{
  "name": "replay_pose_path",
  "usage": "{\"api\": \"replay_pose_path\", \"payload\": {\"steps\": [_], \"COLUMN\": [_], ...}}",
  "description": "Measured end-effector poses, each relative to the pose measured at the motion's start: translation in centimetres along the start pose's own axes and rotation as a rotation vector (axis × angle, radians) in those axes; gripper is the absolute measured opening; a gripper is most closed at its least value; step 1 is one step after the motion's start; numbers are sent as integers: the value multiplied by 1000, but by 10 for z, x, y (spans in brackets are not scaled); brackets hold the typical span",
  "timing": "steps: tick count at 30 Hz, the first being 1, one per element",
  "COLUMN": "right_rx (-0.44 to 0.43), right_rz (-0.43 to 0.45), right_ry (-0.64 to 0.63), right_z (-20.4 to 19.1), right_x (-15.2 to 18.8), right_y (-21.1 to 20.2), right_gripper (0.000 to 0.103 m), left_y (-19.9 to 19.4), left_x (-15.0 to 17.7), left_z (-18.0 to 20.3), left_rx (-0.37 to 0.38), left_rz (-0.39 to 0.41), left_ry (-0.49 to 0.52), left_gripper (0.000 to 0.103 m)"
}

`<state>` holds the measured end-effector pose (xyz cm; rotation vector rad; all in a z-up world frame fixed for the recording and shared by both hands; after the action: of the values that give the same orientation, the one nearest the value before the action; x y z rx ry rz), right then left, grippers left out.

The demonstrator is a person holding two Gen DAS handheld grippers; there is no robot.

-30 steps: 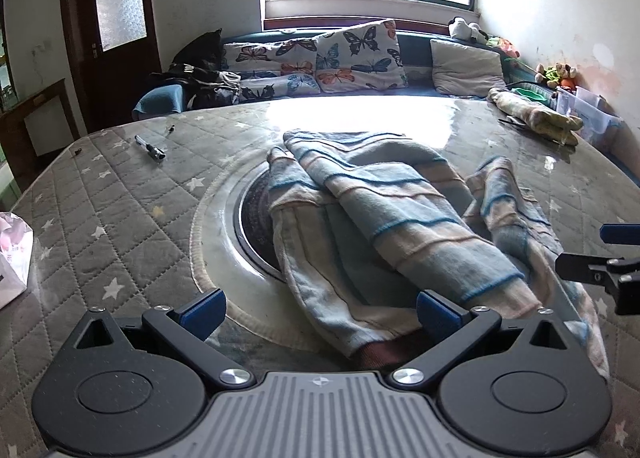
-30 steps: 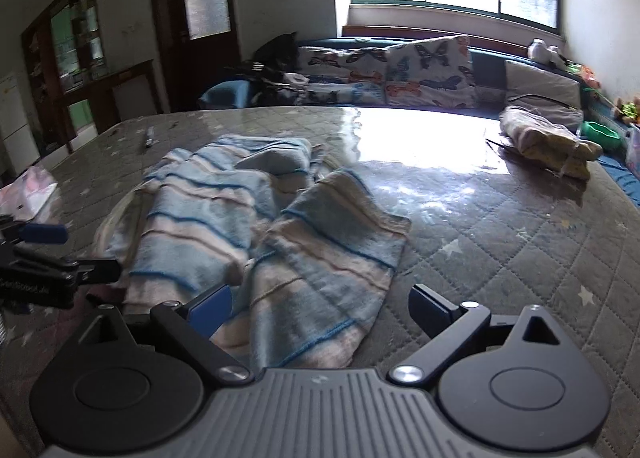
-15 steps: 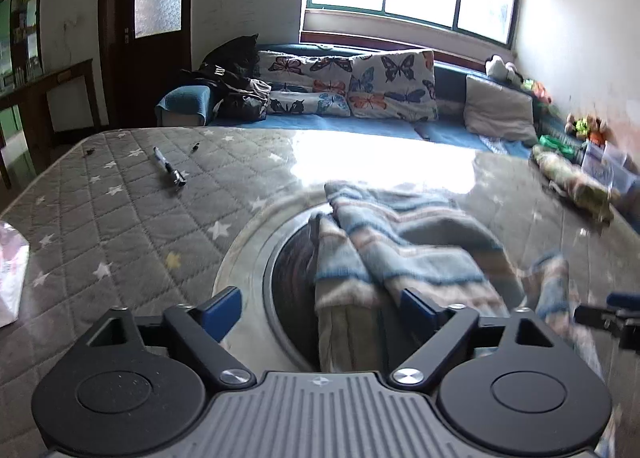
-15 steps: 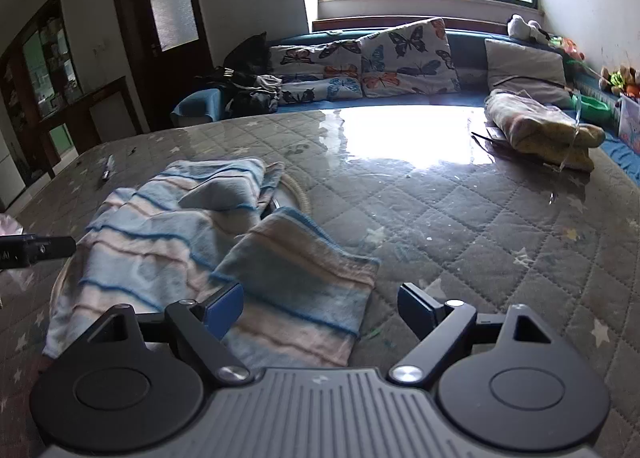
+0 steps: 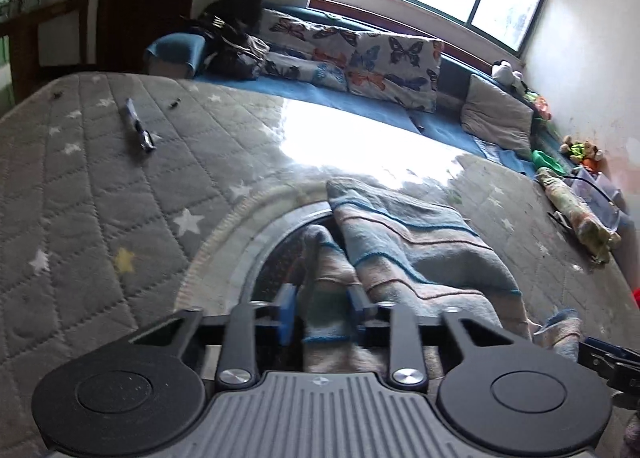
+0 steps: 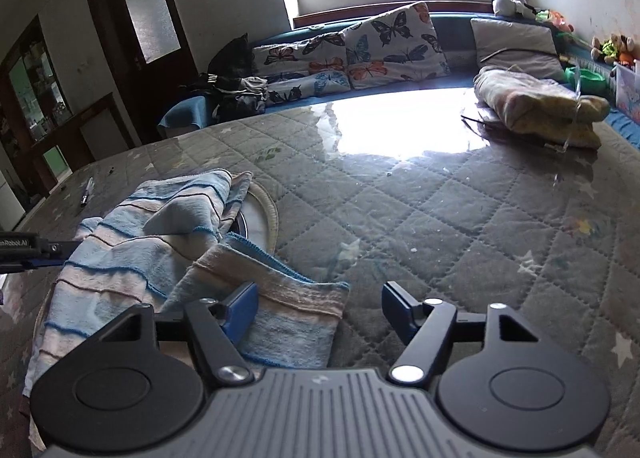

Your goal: Fold clothes

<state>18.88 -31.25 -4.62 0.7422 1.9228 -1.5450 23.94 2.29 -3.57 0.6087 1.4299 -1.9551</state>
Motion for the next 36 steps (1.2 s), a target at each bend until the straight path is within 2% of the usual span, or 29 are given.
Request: {"api": "replay_pose_path", "payload": {"steps": [2,4,9,11,19,25,36], "right_rx": [-6,-14,-45,-41,17,80,162], "right_rz": [-6,-1,-1,15,99,145,104], "right_ry": [9,15,39,54,96,92,136], "right_z": [0,-1,-3,-1,16,31,55], "right_x": [1,2,5,5,3,7,28], "right_y": [3,3,-1,-7,-41,-69,-80], "right_gripper": [63,52,14,6,2,2,3], "left_y": [-1,-3,-13,-20,-53,-89,-150], "left_x": [1,1,0,-1,8,23,58], "left_z": [3,5,4,2,-8,-29,-56], "left_rx": [12,19,6,-8,-63,-103,-148], "left_rz": [3,12,49,72,139,192,239], "left_ry": [5,13,13,19,15,-52,-141], "left_gripper": [15,9,4,3,1,1,1]}}
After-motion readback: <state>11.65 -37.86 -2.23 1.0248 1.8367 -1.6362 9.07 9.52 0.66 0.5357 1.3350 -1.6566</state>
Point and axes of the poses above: each gripper's, at about its wrist camera, not at the fingertips, and y roughly the way its jaws point, z to its right, x to its underside, the point moved 7 cm from there along y, roughly the way its jaws point, and after that the axes turned 4 degrees about x, right-handed, at the moved point
